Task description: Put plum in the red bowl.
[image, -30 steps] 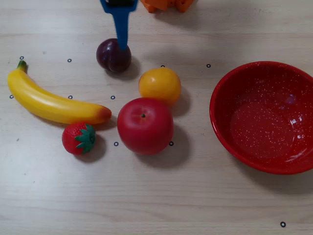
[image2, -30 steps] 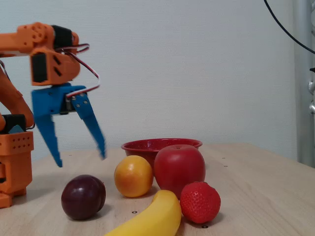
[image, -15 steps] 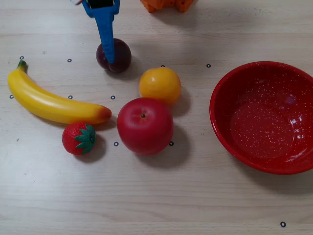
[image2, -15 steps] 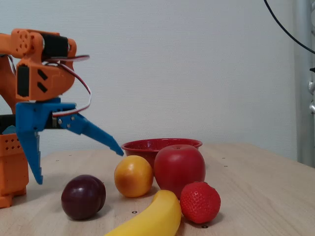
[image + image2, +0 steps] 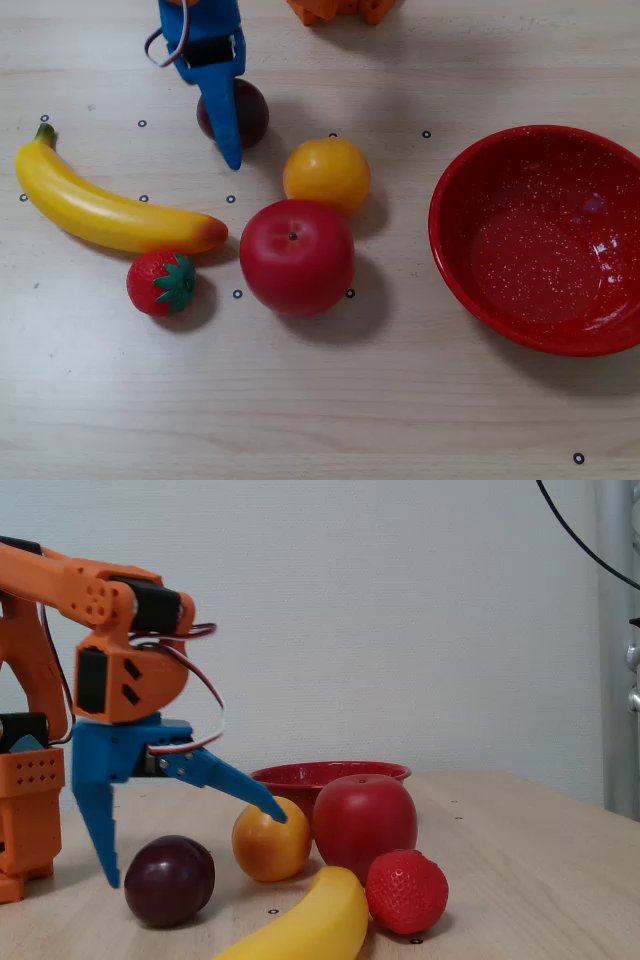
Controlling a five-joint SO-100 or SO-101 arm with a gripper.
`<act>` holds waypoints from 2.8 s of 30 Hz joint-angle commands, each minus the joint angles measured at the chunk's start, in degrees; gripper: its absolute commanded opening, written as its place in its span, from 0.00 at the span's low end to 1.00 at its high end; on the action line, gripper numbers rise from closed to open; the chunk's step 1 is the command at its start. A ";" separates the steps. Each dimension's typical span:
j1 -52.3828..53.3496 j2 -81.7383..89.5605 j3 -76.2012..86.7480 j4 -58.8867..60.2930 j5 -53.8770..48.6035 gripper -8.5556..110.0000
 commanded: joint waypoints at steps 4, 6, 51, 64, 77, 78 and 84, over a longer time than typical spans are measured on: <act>1.41 -2.20 -6.94 -0.88 -0.88 0.60; 1.32 -3.43 -7.56 -0.79 -0.70 0.59; 0.70 -7.65 -8.09 -3.25 -0.09 0.45; -0.18 -7.65 -8.17 -3.69 2.81 0.22; 0.35 -5.80 -21.53 14.06 2.20 0.07; 0.62 -5.54 -24.17 17.05 1.85 0.07; 3.78 -3.08 -37.09 30.59 -1.23 0.07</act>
